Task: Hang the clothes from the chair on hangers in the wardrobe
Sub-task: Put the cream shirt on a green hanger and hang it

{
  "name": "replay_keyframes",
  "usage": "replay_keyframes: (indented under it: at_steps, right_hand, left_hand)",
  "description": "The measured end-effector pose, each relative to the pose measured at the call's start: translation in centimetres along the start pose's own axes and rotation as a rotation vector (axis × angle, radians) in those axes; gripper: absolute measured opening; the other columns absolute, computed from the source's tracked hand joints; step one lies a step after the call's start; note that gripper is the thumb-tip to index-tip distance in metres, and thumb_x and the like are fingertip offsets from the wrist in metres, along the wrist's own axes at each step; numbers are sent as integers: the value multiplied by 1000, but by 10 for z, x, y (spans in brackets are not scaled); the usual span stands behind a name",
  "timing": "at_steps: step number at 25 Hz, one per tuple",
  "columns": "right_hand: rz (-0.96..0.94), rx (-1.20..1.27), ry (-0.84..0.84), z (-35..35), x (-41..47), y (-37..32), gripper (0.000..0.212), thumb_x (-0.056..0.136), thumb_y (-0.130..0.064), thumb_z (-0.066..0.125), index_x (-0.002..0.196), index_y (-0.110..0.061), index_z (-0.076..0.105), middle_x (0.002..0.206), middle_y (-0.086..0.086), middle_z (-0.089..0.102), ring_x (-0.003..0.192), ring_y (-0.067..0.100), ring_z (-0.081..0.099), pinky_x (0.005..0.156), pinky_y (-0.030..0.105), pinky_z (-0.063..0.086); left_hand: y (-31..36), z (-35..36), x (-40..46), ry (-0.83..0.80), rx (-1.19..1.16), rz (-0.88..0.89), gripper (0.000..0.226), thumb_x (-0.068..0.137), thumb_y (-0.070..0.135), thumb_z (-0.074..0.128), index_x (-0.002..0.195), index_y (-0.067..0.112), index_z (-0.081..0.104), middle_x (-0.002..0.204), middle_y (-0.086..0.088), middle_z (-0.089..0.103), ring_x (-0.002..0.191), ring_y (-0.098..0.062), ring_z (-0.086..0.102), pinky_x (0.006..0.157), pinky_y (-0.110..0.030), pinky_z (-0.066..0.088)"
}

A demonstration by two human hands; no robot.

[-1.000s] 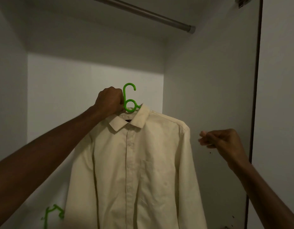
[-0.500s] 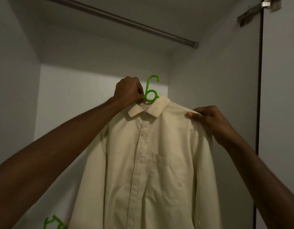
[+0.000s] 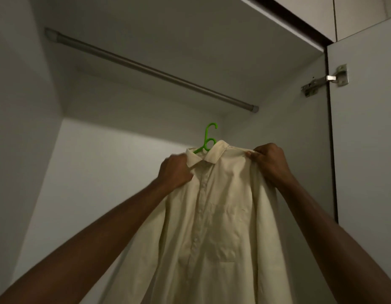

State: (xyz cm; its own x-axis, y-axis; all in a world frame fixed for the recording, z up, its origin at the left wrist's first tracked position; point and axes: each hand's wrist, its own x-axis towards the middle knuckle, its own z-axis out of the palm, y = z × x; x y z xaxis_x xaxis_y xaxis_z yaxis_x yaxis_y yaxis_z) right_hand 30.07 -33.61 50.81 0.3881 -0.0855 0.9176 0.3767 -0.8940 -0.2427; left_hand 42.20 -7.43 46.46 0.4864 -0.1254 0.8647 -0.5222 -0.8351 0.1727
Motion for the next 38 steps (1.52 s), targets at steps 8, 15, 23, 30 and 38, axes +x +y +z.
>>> replay_keyframes:
  at_steps: [8,15,23,30,38]
  right_hand:
    - [37,-112,51,-4,80,-3,40,90,-17,67,60,9,58,51,8,44,55,25,48,53,36,32]
    - [69,-164,106,10,144,14,34,91,-21,69,62,-4,61,58,3,51,67,30,57,61,30,33]
    - [91,-104,221,8,170,20,25,86,-24,66,77,0,66,81,19,67,77,34,64,65,28,37]
    - [54,-133,239,-19,137,21,33,83,-14,65,55,1,60,56,18,59,58,33,60,52,32,41]
    - [65,-197,198,-32,127,22,38,90,-25,66,58,-8,57,60,7,54,58,26,55,49,28,33]
  left_hand:
    - [-43,48,13,-359,-168,-189,104,69,36,91,154,10,37,147,-13,53,131,-30,54,105,-36,49]
    - [-15,54,51,-325,-381,-45,112,69,42,92,159,22,28,138,-15,61,127,-27,58,106,-34,48]
    - [28,46,79,-335,-644,-76,111,68,60,86,158,27,30,149,-8,50,123,-24,60,84,-30,61]
    - [101,46,59,-374,-883,9,121,53,78,82,155,33,36,150,1,49,114,-19,65,81,-34,63]
    - [127,38,32,-339,-850,149,109,63,62,87,154,32,37,137,-1,64,117,-12,64,97,-30,55]
